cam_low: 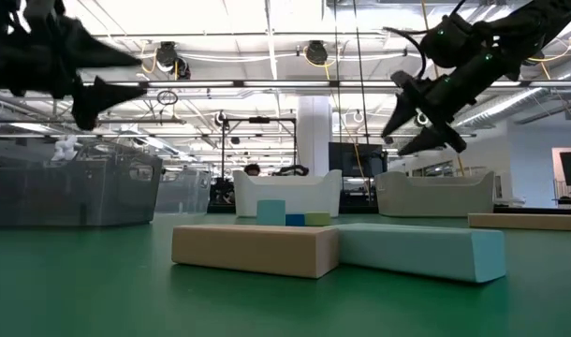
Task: Sort & place blocks by color
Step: Put the blue block into the transparent bin
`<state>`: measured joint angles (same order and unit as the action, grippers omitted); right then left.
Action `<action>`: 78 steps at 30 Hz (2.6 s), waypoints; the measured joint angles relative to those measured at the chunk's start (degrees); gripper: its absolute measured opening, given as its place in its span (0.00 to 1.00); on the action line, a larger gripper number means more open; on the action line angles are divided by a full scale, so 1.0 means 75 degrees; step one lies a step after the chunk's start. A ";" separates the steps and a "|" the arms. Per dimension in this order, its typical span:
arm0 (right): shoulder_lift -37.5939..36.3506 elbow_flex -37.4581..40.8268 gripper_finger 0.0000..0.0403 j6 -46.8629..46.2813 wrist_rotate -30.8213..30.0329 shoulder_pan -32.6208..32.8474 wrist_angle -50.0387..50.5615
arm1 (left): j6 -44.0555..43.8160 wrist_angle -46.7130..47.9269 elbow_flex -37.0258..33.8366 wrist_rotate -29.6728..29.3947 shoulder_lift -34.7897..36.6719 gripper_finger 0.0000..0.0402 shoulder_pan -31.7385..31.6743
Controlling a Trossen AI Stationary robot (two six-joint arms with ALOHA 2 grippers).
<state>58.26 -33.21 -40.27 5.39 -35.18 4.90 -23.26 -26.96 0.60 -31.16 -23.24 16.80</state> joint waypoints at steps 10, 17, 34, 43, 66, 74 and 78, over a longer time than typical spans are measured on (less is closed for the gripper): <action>0.0000 0.0000 0.61 -0.0631 0.0281 0.0636 -0.2688 | 0.0294 -0.3037 0.0000 -0.0124 0.0003 0.61 -0.0197; 0.0000 0.0000 0.61 -0.0801 0.0262 0.1280 -0.3659 | -0.0172 -0.3444 0.0213 0.0271 -0.0005 0.61 -0.0309; 0.0003 0.0000 0.61 -0.0945 -0.0669 0.3109 -0.4442 | -0.2085 0.4536 0.4823 0.2146 -0.2548 0.61 -0.0221; 0.0000 0.0000 0.61 -0.0736 -0.0743 0.3772 -0.5847 | -0.3129 0.4998 0.5913 0.3699 -0.4078 0.61 0.0116; 0.0000 -0.0003 0.61 -0.0268 0.0528 0.4508 -0.4518 | -1.3404 0.7583 0.6143 0.4607 -0.7025 0.61 0.3720; 0.0003 -0.0003 0.61 -0.0102 0.0546 0.4505 -0.4183 | -1.5124 0.7740 0.6140 0.4759 -0.8162 0.61 0.3881; 0.0003 -0.0003 0.61 -0.0079 0.0542 0.4505 -0.4181 | -1.5188 0.7942 0.6140 0.4759 -0.8551 0.61 0.3835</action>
<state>58.28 -33.23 -40.86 9.45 -1.39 -26.46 -137.17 32.61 46.65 4.54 -87.38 45.56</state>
